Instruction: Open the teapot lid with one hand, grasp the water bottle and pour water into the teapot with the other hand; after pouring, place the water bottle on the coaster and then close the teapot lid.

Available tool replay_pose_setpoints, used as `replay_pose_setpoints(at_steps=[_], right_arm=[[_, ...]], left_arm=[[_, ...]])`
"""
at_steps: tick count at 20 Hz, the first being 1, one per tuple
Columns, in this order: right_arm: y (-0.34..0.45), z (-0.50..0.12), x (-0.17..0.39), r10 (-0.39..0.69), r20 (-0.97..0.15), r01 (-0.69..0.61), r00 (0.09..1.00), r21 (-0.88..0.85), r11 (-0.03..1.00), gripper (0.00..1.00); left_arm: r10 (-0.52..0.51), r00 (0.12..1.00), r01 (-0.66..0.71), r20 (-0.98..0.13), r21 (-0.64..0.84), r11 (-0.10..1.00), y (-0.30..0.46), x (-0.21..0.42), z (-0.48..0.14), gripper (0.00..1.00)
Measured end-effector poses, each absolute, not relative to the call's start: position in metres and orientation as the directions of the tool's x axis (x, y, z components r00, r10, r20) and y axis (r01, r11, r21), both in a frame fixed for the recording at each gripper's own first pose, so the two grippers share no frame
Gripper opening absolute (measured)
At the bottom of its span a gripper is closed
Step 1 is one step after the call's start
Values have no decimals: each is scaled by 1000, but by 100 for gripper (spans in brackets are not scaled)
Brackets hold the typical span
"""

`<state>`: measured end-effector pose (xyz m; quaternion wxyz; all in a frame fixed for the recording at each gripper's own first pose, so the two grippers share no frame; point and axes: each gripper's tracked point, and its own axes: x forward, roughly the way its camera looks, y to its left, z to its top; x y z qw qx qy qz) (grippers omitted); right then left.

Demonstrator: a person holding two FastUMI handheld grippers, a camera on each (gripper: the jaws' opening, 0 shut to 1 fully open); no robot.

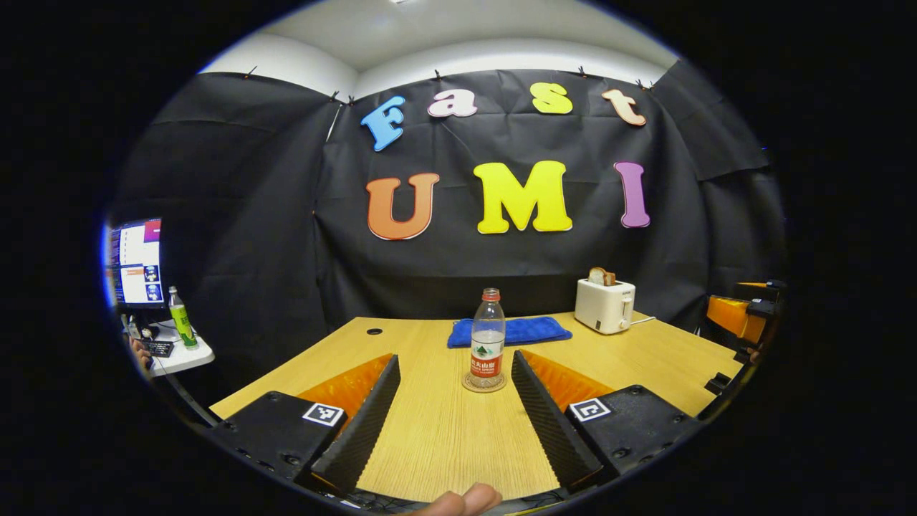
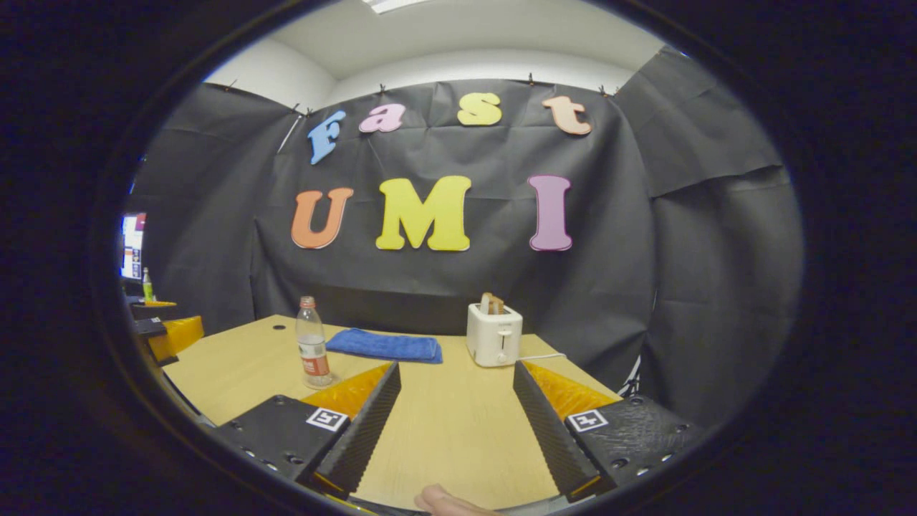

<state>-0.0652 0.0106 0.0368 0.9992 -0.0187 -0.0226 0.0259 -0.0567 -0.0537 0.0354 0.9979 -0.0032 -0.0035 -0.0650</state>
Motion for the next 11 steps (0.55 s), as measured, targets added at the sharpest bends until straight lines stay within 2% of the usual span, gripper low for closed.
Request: replay_pose_setpoints(at_steps=[6,11], right_arm=[[12,37,-75,71,45,-69,996,-57,996,96],[2,34,-76,56,40,-53,998,-67,996,95]], left_arm=[[-137,990,137,27,-23,990,-52,-64,44,98],[-103,993,103,62,-2,995,-47,-67,52,98]])
